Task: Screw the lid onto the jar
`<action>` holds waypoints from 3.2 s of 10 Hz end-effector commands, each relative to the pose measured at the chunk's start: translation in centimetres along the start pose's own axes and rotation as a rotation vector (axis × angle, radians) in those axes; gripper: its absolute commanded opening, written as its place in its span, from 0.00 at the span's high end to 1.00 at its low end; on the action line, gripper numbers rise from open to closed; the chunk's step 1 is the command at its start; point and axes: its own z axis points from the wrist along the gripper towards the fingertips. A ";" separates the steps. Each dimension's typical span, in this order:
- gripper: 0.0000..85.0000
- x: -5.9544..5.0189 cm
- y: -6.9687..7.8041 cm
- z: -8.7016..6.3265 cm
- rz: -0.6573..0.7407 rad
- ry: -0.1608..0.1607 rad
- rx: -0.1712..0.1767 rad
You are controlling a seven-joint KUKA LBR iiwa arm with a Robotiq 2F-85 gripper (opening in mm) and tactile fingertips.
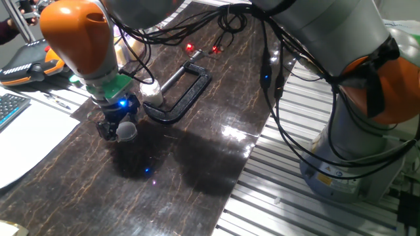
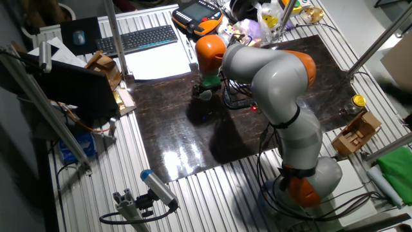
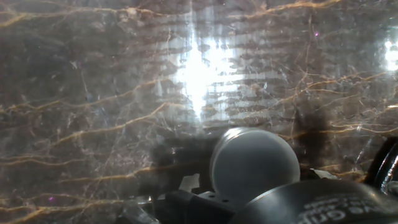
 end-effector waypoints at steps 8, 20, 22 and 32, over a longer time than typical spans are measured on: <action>0.02 -0.5 -0.2 1.0 -0.019 0.000 -0.020; 0.15 -0.5 0.0 1.2 -0.031 -0.021 -0.016; 0.19 -0.5 0.0 0.0 -0.021 -0.022 0.000; 0.18 -1.4 -2.1 -4.5 -0.003 -0.035 0.024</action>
